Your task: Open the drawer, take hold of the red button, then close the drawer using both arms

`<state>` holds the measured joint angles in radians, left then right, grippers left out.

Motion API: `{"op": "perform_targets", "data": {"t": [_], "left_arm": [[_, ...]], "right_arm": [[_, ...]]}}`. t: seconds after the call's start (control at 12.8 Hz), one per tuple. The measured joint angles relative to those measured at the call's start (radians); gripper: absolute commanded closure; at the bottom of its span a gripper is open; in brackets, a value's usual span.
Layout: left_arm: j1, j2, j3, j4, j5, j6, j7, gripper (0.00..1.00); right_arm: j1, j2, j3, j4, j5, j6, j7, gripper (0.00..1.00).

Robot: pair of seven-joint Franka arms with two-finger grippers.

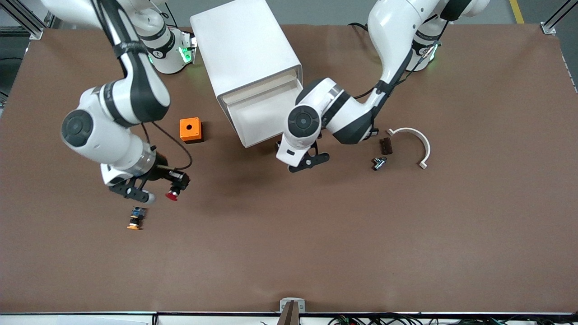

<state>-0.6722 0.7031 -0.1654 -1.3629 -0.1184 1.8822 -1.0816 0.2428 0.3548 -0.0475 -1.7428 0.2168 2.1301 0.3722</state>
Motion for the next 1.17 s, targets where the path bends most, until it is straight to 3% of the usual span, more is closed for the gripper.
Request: {"op": "perform_targets", "data": {"t": [0.39, 0.7, 0.94, 1.01, 1.17], "left_arm": [[-0.064, 0.007, -0.004, -0.025, -0.012, -0.003, -0.088, 0.00], [-0.085, 0.006, -0.068, -0.042, -0.016, -0.018, -0.183, 0.00], [-0.089, 0.006, -0.116, -0.045, -0.016, -0.019, -0.231, 0.00], [-0.090, 0.006, -0.125, -0.046, -0.016, -0.019, -0.240, 0.00], [-0.097, 0.006, -0.130, -0.049, -0.016, -0.019, -0.265, 0.00]], "right_arm": [[-0.090, 0.194, 0.000, 0.126, -0.028, 0.028, -0.191, 1.00], [-0.124, 0.329, 0.001, 0.199, -0.094, 0.092, -0.226, 1.00], [-0.130, 0.373, 0.001, 0.216, -0.099, 0.135, -0.244, 0.98], [-0.130, 0.382, 0.001, 0.217, -0.100, 0.153, -0.246, 0.91], [-0.130, 0.401, 0.002, 0.217, -0.100, 0.186, -0.247, 0.68]]}}
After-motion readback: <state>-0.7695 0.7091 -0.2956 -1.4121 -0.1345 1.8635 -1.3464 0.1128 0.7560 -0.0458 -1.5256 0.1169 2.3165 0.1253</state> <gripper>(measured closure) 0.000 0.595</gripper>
